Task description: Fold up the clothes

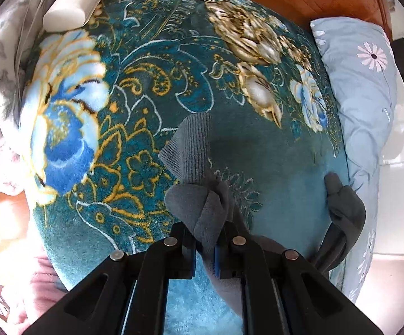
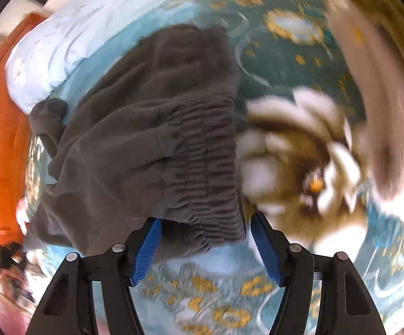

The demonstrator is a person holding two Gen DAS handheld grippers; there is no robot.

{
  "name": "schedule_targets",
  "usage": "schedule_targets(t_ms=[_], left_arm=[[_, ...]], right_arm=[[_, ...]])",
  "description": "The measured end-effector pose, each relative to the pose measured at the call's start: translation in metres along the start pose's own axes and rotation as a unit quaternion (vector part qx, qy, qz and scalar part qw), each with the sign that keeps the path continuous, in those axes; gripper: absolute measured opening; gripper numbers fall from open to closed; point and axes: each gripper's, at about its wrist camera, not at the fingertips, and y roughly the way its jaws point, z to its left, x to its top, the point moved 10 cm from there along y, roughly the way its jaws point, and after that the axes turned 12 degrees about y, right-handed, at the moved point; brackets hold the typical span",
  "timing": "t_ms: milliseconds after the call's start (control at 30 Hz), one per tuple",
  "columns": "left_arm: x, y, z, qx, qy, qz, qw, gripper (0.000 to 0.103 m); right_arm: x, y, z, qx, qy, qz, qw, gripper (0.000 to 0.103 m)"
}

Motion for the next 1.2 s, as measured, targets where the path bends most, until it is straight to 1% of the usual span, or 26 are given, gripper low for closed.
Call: schedule_targets(t_ms=[67,133,200,267,333,367,400,433,467,533,633,700,733,767,800,867,900,933,1000,1033,1100,1133,1200], left_arm=[[0.001,-0.009,-0.004,-0.005,0.008,-0.006,0.9999,0.009],[0.006,-0.016,-0.008,-0.010,0.015,-0.016,0.9997,0.009],[0.010,-0.019,-0.013,-0.014,0.018,-0.024,0.9994,0.009],[0.011,-0.022,-0.017,-0.016,0.024,-0.028,0.9992,0.009],[0.012,-0.023,-0.019,-0.015,0.031,-0.030,0.9990,0.009],[0.012,-0.025,-0.019,-0.016,0.033,-0.031,0.9988,0.009],[0.013,-0.026,-0.020,-0.017,0.035,-0.033,0.9987,0.009],[0.014,-0.028,-0.021,-0.018,0.037,-0.035,0.9985,0.009],[0.015,-0.031,-0.023,-0.020,0.040,-0.037,0.9983,0.009],[0.020,-0.043,-0.032,-0.025,0.054,-0.049,0.9970,0.009],[0.031,-0.070,-0.047,-0.033,0.079,-0.082,0.9929,0.009],[0.037,-0.086,-0.050,-0.045,0.085,-0.102,0.9902,0.009],[0.038,-0.088,-0.047,-0.043,0.090,-0.104,0.9897,0.009],[0.038,-0.090,-0.043,-0.040,0.094,-0.106,0.9891,0.009],[0.036,-0.088,-0.038,-0.033,0.100,-0.102,0.9892,0.009],[0.021,-0.061,-0.018,0.009,0.112,-0.058,0.9919,0.009],[0.012,-0.048,-0.007,0.028,0.114,-0.036,0.9924,0.009],[0.003,-0.036,0.003,0.041,0.109,-0.019,0.9931,0.009],[-0.013,-0.016,0.023,0.064,0.098,0.011,0.9931,0.009],[-0.015,-0.013,0.029,0.068,0.093,0.014,0.9933,0.009],[-0.013,-0.014,0.033,0.061,0.086,0.013,0.9944,0.013],[-0.010,-0.016,0.031,0.055,0.084,0.013,0.9948,0.013],[-0.002,-0.022,0.024,0.044,0.089,0.011,0.9950,0.015]], right_arm=[[0.002,-0.009,0.011,0.007,-0.034,-0.011,0.999,0.069],[0.002,-0.019,0.021,0.028,-0.061,-0.014,0.998,0.069],[0.002,-0.026,0.028,0.054,-0.076,-0.004,0.996,0.070],[-0.002,-0.030,0.030,0.079,-0.074,0.008,0.994,0.067],[-0.009,-0.032,0.030,0.103,-0.067,0.024,0.992,0.049],[-0.012,-0.032,0.030,0.106,-0.064,0.029,0.992,0.032],[-0.012,-0.032,0.029,0.100,-0.064,0.030,0.992,0.016],[-0.009,-0.029,0.035,0.095,-0.065,0.029,0.993,0.010],[-0.005,-0.026,0.042,0.097,-0.063,0.026,0.993,0.009],[0.008,-0.036,0.056,0.104,-0.065,0.011,0.992,0.008],[0.026,-0.075,0.072,0.117,-0.076,-0.024,0.990,0.008],[0.028,-0.097,0.071,0.106,-0.094,-0.039,0.989,0.008],[0.027,-0.103,0.067,0.096,-0.101,-0.041,0.989,0.008],[0.021,-0.098,0.057,0.070,-0.109,-0.032,0.991,0.008],[0.014,-0.089,0.043,0.034,-0.118,-0.017,0.992,0.008],[-0.001,-0.063,0.017,-0.018,-0.116,0.020,0.993,0.008],[-0.010,-0.048,0.004,-0.036,-0.102,0.039,0.993,0.008],[-0.016,-0.037,-0.007,-0.044,-0.083,0.053,0.994,0.008],[-0.022,-0.025,-0.014,-0.053,-0.066,0.064,0.994,0.008],[-0.022,-0.023,-0.014,-0.059,-0.067,0.064,0.994,0.008],[-0.019,-0.027,-0.007,-0.072,-0.082,0.059,0.992,0.014],[-0.016,-0.031,-0.002,-0.077,-0.089,0.055,0.991,0.014],[-0.006,-0.043,0.009,-0.095,-0.101,0.030,0.990,0.021]])
